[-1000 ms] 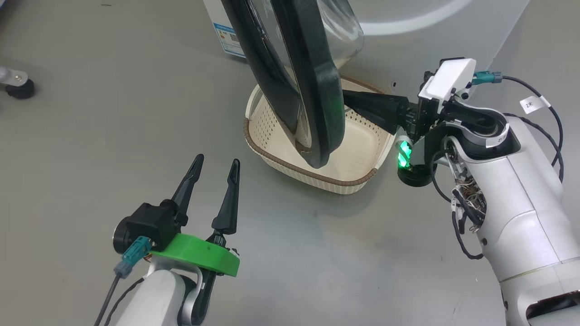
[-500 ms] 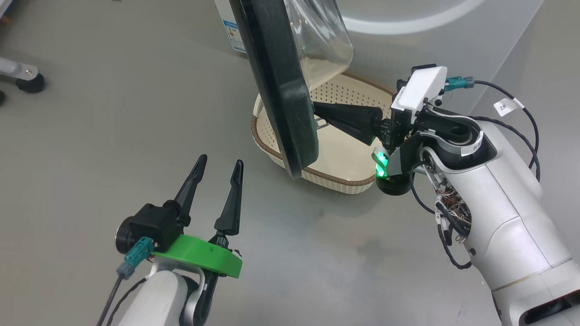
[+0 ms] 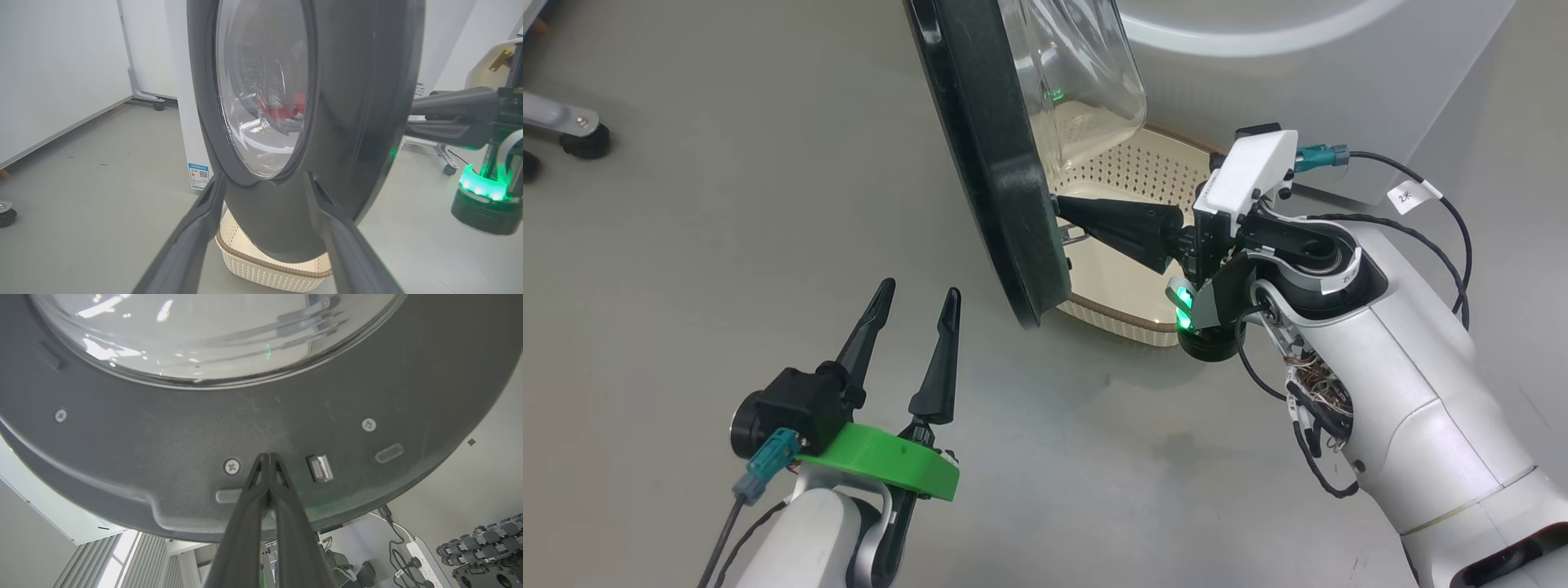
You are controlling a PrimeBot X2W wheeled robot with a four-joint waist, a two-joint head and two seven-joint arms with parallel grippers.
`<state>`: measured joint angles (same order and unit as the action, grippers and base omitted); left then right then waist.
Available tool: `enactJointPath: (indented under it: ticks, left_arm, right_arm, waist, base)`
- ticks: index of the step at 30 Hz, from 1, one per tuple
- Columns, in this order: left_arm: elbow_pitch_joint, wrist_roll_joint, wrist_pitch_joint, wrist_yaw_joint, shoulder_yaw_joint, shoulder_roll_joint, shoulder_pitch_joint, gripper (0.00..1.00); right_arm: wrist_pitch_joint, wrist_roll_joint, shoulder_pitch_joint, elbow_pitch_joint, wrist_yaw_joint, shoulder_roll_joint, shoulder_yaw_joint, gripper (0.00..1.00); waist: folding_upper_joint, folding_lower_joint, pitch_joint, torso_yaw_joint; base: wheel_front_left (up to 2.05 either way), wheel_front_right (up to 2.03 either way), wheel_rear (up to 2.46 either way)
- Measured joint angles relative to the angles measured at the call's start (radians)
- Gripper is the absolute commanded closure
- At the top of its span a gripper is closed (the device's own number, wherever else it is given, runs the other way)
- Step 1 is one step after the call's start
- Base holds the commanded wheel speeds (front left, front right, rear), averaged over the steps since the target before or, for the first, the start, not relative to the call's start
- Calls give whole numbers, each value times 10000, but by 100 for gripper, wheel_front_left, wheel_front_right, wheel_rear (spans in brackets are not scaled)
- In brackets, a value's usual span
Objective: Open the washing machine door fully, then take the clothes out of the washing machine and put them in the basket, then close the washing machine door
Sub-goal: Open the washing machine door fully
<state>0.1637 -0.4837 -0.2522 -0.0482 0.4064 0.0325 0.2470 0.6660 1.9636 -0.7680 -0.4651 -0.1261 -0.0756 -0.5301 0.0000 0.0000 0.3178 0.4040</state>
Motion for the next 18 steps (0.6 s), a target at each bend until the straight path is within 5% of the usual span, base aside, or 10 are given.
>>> enactJointPath:
  ticks: [8,18]
  left_arm:
    - [10,13,0,23,-224,0,-4,0]
    - [234,263,0,35,-708,0,-127,0]
  right_arm:
    - [-426,-82,-3,-92,79,25,-88,100]
    - [-1267,-2174,90,-188,1429,-790,-665,100]
  waist:
    - [0,0,-135,-185]
    - [0,0,-731,-727]
  base:
    - [0,0,0]
    - [0,0,0]
